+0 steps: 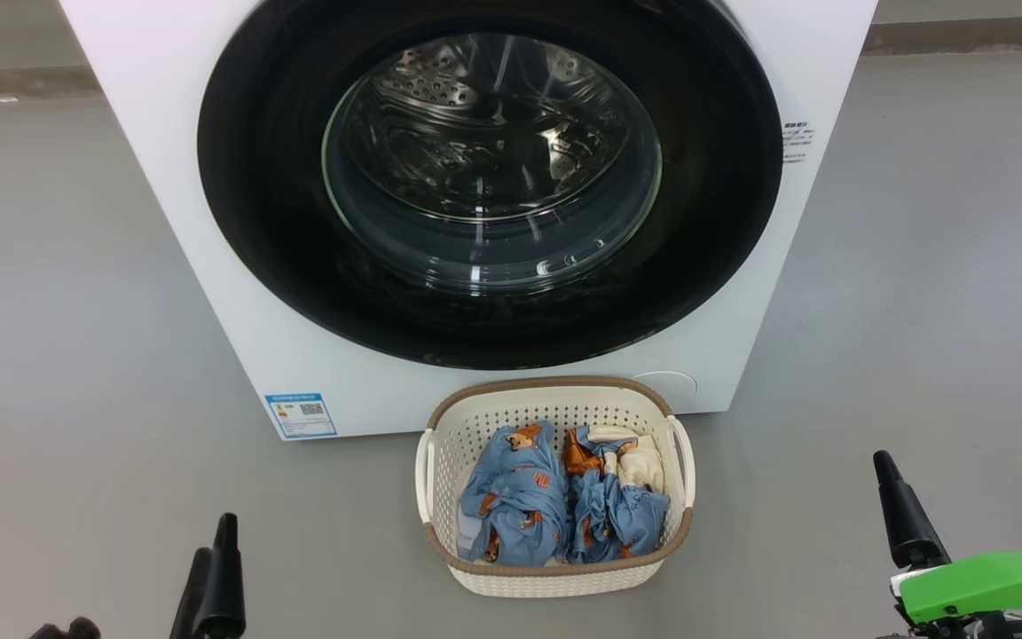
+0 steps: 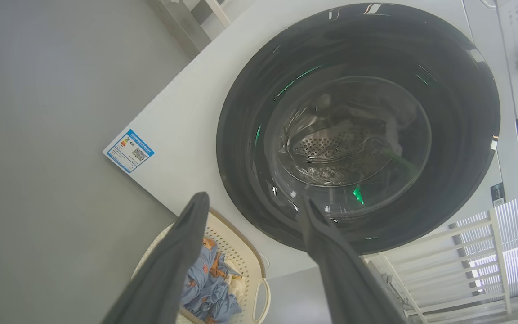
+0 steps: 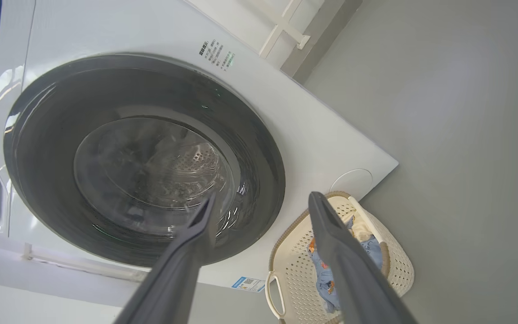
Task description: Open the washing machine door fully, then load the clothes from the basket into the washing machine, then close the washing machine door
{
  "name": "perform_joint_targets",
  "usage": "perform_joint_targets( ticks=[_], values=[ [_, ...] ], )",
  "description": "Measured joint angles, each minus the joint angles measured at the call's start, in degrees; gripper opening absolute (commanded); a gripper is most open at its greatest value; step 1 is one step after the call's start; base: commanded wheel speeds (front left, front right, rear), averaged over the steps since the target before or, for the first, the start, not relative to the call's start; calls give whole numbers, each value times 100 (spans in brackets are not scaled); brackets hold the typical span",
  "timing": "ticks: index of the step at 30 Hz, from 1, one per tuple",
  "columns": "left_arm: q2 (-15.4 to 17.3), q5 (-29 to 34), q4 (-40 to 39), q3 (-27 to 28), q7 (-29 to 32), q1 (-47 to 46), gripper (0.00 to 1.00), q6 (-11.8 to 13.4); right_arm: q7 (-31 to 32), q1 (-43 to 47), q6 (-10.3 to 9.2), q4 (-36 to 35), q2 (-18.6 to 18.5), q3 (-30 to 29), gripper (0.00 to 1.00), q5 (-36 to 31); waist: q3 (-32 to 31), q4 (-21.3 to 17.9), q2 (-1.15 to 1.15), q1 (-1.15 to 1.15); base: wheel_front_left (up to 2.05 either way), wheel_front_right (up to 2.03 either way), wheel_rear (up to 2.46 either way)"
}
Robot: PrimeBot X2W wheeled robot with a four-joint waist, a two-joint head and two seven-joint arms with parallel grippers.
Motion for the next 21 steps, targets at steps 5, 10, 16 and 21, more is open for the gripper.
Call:
perform_joint_targets(
  ticks=[5,10,16,21],
  values=[
    [0,383,3,-30,-53,-2,100,-1,-62,-41,0,5,-14,26,100,-304,0,13,0,0,0,0,0],
    [1,837,7,-44,-149,-25,100,-7,-147,-114,0,7,-36,59,100,-713,-2,26,0,0,0,0,0],
    [5,1396,20,-80,-244,-26,100,-7,-231,-114,0,19,-87,140,100,-1221,-8,42,0,0,0,0,0],
    [15,1855,29,-107,-321,-64,100,-8,-304,-115,0,33,-123,153,100,-1603,-9,54,0,0,0,0,0]
  ],
)
